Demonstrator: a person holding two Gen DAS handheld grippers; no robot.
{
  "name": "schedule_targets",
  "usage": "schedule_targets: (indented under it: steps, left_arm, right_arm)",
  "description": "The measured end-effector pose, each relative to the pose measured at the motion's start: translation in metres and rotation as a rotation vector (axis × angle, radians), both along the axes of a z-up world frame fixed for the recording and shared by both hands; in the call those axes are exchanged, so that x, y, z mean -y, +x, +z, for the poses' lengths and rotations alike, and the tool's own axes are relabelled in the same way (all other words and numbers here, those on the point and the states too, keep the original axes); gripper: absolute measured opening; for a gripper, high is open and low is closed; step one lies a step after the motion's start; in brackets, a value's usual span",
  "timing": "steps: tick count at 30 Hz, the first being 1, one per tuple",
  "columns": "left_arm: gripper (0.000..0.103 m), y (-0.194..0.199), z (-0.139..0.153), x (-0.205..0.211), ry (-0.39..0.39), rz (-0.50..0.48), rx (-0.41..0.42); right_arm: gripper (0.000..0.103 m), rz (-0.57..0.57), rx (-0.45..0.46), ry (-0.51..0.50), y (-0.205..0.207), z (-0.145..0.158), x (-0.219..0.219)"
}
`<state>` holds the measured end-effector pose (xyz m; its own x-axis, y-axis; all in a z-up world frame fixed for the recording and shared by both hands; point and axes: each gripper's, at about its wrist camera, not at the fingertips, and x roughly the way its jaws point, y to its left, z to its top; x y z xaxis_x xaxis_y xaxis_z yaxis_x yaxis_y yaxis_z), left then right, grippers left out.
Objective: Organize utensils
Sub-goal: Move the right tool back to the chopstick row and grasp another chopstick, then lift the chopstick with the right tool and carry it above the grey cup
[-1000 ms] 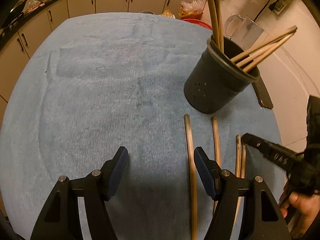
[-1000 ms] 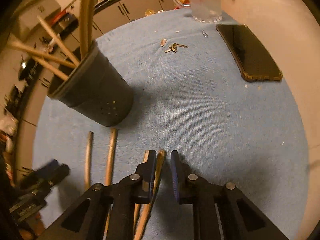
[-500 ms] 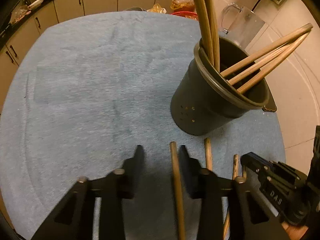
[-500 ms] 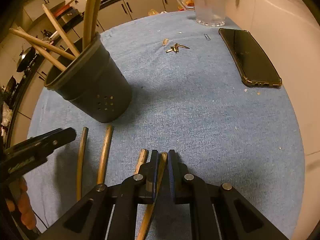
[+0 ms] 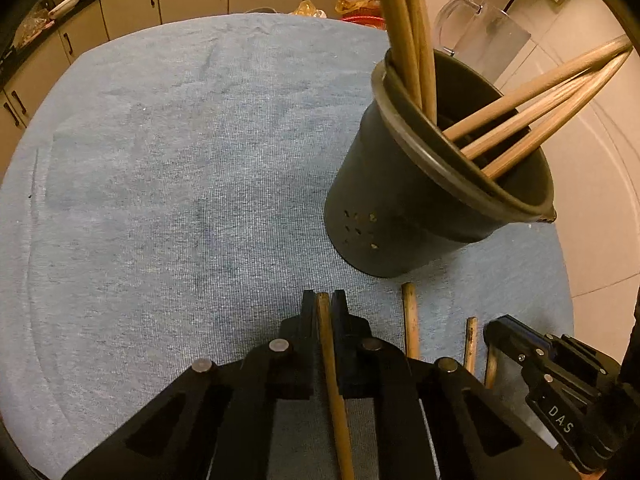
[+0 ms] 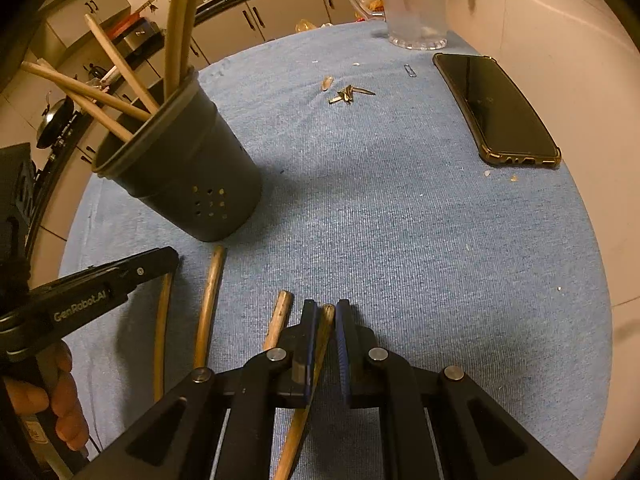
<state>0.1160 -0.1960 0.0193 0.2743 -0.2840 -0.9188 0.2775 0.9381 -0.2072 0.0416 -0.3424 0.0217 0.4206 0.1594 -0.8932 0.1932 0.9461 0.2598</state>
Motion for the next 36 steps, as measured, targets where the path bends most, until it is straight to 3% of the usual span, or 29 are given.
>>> schedule_targets:
  steps: [14,24,31,34,36]
  left_arm:
    - [0.007,-0.026,0.032,-0.032,-0.106,0.028,0.061]
    - [0.007,-0.055,0.082,-0.071,-0.183,0.024,0.177]
    - [0.007,-0.085,0.135,-0.096,-0.212,-0.002,0.28]
    - [0.007,-0.093,0.149,-0.098,-0.212,-0.011,0.307]
    - [0.007,-0.096,0.153,-0.097,-0.215,-0.014,0.317]
  right_arm:
    - [0.01,-0.015,0.061,0.045,-0.013,0.018,0.008]
    - [0.01,0.009,0.223,0.07,-0.046,0.077,0.009]
    - [0.009,0.061,0.349,0.032,-0.077,0.127,0.0]
    - [0.009,0.079,0.375,0.027,-0.086,0.141,-0.003]
    - [0.012,0.075,0.344,0.049,-0.083,0.139,0.002]
